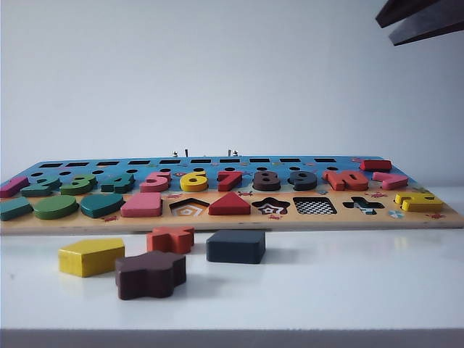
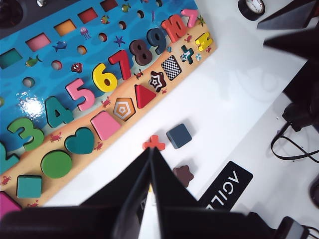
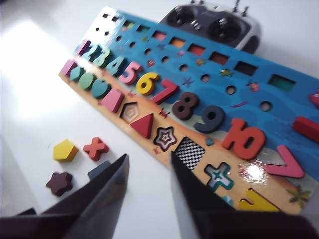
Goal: Insert the cube into the slot.
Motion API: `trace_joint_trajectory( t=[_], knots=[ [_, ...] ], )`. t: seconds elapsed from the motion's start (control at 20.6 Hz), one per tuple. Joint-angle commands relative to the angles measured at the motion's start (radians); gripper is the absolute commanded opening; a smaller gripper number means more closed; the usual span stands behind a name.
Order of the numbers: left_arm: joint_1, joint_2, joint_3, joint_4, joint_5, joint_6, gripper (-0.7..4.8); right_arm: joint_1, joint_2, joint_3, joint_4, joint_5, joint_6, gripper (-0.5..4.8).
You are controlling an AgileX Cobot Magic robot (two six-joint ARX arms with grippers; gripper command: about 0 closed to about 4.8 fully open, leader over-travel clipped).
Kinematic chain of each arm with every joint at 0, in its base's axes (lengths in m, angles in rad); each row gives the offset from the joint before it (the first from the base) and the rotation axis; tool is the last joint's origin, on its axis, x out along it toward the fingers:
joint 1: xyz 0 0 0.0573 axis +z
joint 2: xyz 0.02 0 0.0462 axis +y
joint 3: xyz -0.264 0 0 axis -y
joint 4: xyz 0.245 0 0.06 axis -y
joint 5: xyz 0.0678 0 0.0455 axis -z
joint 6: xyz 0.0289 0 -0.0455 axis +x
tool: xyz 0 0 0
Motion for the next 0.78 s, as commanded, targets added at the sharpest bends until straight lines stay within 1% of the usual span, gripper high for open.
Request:
trace_joint_trajectory(
  t=[0.05, 0.1, 0.15, 0.19, 0.24, 0.29, 0.34, 0.39, 0.49, 0.58, 0.78],
  knots=[
    [-0.002, 0.019, 0.040, -0.034, 0.018, -0.013, 0.17, 0.098, 0.080, 0.052, -0.083, -0.014, -0.106, 2.99],
    [-0.002, 0.024, 0.048, -0.034, 0.019, -0.015, 0.17, 0.138, 0.111, 0.063, -0.095, -0.013, -0.118, 3.49],
    [-0.002, 0.024, 0.051, -0.036, 0.019, -0.018, 0.17, 0.163, 0.129, 0.065, -0.097, -0.007, -0.120, 3.63],
    [-0.002, 0.025, 0.053, -0.039, 0.027, -0.021, 0.17, 0.208, 0.163, 0.068, -0.100, 0.011, -0.121, 3.70],
    [-0.002, 0.026, 0.053, -0.044, 0.034, -0.021, 0.17, 0.228, 0.179, 0.069, -0.101, 0.029, -0.121, 3.70],
    [-0.002, 0.028, 0.053, -0.063, 0.037, -0.021, 0.17, 0.274, 0.214, 0.069, -0.101, 0.093, -0.129, 3.70],
    [-0.002, 0.029, 0.053, -0.074, 0.037, -0.021, 0.17, 0.296, 0.230, 0.069, -0.101, 0.140, -0.138, 3.70],
    [-0.002, 0.029, 0.052, -0.087, 0.037, -0.021, 0.17, 0.335, 0.260, 0.069, -0.098, 0.225, -0.165, 3.70],
    [-0.002, 0.029, 0.052, -0.084, 0.037, -0.021, 0.17, 0.391, 0.303, 0.069, -0.080, 0.330, -0.199, 3.69],
    [-0.001, 0.029, 0.052, -0.085, 0.036, -0.021, 0.17, 0.444, 0.343, 0.069, -0.051, 0.382, -0.205, 3.68],
    [0.003, 0.029, 0.052, -0.098, 0.033, -0.025, 0.17, 0.518, 0.407, 0.069, 0.029, 0.386, -0.233, 3.67]
  ],
)
